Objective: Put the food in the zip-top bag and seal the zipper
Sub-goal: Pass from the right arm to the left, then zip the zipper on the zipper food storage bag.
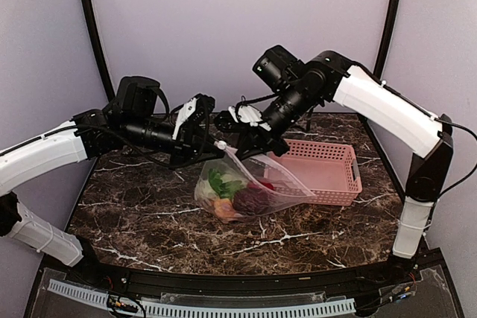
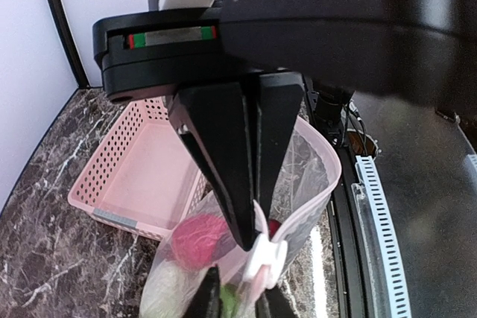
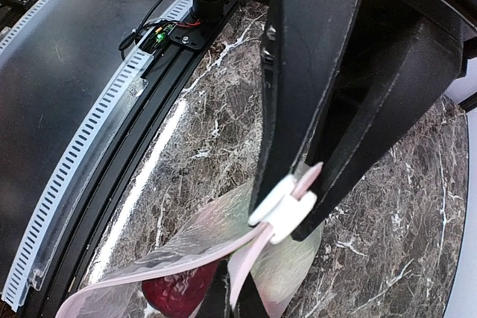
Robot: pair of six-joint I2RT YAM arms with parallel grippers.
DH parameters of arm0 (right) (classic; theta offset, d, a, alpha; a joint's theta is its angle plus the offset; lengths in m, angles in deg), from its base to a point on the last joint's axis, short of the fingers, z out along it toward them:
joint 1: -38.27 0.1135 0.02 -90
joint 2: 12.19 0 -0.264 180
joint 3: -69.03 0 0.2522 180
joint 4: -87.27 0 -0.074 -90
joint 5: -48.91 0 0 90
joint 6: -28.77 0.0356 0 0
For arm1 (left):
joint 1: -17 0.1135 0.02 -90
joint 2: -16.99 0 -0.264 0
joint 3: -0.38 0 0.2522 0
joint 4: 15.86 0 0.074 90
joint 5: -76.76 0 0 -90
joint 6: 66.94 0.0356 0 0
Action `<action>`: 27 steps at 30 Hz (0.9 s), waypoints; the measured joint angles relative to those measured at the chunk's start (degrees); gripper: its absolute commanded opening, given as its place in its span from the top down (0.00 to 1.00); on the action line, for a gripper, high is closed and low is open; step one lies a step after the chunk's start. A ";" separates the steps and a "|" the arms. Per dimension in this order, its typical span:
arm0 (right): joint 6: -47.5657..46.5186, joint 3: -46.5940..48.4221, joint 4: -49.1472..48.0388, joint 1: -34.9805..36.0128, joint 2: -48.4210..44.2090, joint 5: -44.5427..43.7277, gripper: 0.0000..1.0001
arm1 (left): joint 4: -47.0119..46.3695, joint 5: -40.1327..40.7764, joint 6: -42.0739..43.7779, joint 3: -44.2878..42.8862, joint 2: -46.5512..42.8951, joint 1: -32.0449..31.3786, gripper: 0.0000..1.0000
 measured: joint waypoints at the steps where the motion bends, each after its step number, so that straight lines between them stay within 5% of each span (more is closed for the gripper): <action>1: 0.07 -0.09 -0.22 0.00 0.00 0.00 1.00 | 0.02 0.02 0.09 0.07 0.00 0.00 0.97; 5: 0.42 -0.50 -0.76 0.00 -0.17 -0.04 0.98 | -0.13 0.07 -0.04 0.17 0.00 0.00 0.99; 11: 4.44 0.52 -0.79 -1.70 -0.20 2.60 0.55 | -2.05 0.44 -1.53 1.20 -0.02 0.00 0.99; 13: 6.19 1.95 -2.08 -3.48 -0.50 5.51 0.48 | -2.32 0.70 -2.60 1.25 -0.02 0.00 0.99; 27: 24.94 2.12 -14.03 -5.20 -3.19 8.66 0.60 | -6.97 7.02 -12.26 0.74 1.11 0.00 0.99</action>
